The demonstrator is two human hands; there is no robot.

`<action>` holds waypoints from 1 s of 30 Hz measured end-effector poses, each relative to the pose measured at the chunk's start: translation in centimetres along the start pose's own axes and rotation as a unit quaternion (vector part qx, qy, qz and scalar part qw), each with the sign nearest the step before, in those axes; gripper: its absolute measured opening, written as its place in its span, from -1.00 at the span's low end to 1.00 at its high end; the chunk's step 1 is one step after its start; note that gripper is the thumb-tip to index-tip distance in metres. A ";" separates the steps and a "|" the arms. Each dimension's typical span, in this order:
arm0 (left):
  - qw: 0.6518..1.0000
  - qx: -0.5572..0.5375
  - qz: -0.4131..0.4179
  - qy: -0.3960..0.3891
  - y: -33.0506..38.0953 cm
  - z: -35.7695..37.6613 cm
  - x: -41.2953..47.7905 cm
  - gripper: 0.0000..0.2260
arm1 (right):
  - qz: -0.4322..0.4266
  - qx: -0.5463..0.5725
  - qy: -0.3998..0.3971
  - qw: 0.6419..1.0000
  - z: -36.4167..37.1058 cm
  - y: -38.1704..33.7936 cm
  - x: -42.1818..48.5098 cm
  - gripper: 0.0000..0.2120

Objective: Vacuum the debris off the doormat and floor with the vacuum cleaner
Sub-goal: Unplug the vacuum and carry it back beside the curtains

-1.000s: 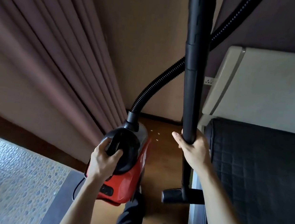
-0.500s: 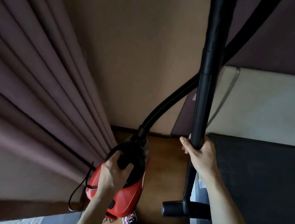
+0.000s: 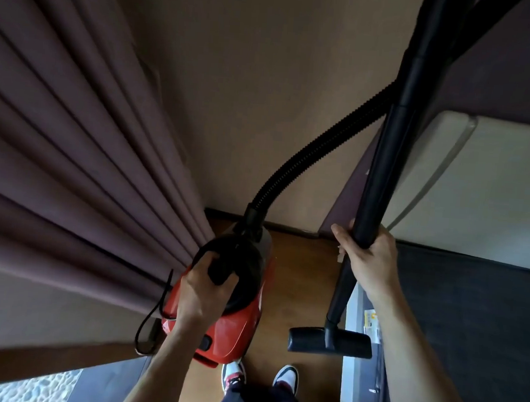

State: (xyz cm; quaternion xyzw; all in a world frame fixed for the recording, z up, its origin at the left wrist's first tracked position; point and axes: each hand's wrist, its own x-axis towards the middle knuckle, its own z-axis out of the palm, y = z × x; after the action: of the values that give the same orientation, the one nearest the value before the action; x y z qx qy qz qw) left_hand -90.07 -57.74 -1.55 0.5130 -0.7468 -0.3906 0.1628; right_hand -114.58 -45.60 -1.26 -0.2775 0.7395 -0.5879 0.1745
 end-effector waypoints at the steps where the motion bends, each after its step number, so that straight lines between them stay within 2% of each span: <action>1: 1.000 -0.001 -0.014 0.009 -0.3 0.3 0.2 -0.69 | -0.002 0.002 -0.006 1.000 0.0 0.6 0.3 -0.77; 7: 0.995 -0.005 -0.080 0.052 -2.4 2.9 0.5 -0.67 | -0.008 -0.006 -0.030 0.999 0.8 4.6 3.0 -0.61; 15: 0.992 -0.012 -0.117 0.046 -8.4 9.9 3.3 -0.68 | -0.010 -0.009 -0.038 0.999 4.8 13.0 5.9 -0.65; 30: 0.992 -0.059 -0.109 -0.012 -27.6 32.4 15.5 -0.80 | -0.066 0.016 0.017 0.998 14.8 39.9 12.6 -0.78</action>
State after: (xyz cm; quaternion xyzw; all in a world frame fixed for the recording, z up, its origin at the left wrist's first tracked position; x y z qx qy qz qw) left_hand -99.79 -62.71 -45.44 0.5758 -0.6643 -0.4556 0.1399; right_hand -124.00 -58.64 -42.59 -0.3129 0.7127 -0.6147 0.1277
